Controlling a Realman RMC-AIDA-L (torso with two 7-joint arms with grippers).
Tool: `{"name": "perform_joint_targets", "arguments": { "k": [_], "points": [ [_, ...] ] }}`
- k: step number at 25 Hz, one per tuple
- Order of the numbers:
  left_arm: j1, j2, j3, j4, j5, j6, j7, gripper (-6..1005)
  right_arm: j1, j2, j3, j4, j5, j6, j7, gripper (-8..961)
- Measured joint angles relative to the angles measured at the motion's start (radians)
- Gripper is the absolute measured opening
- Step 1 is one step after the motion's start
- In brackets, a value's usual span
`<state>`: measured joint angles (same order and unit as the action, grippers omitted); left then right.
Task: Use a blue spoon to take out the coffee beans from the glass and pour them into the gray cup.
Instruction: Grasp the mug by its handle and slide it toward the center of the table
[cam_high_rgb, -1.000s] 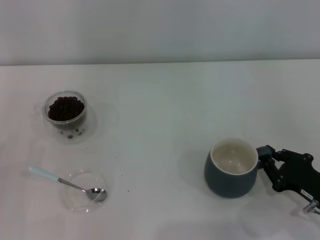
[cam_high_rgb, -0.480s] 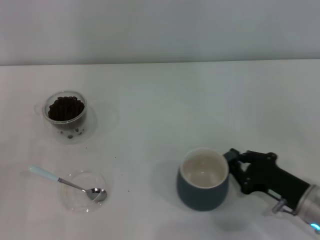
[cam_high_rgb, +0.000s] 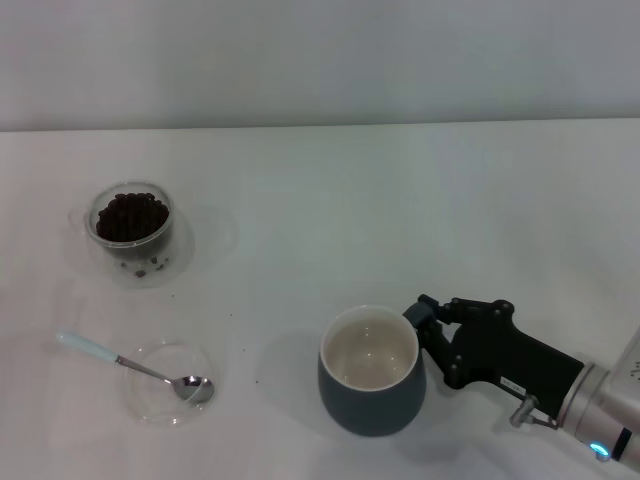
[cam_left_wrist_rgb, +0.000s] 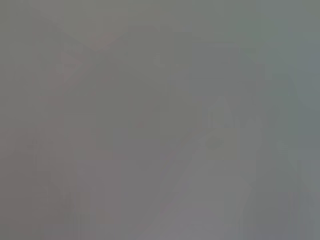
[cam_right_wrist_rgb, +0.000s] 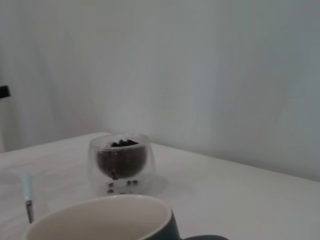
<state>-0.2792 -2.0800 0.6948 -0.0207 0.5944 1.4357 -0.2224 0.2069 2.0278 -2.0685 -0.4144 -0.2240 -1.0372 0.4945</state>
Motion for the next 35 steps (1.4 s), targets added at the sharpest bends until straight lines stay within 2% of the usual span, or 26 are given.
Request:
{"name": "perform_joint_targets", "arguments": {
  "k": [10, 35],
  "points": [
    [-0.002, -0.002, 0.0, -0.006, 0.001, 0.0, 0.0, 835, 0.013, 0.0, -0.071, -0.014, 0.045, 0.007, -0.016, 136],
    [0.011, 0.001, 0.0, 0.001, 0.0, 0.001, -0.001, 836, 0.013, 0.0, -0.088, -0.01, 0.09, 0.023, -0.045, 161]
  ]
}}
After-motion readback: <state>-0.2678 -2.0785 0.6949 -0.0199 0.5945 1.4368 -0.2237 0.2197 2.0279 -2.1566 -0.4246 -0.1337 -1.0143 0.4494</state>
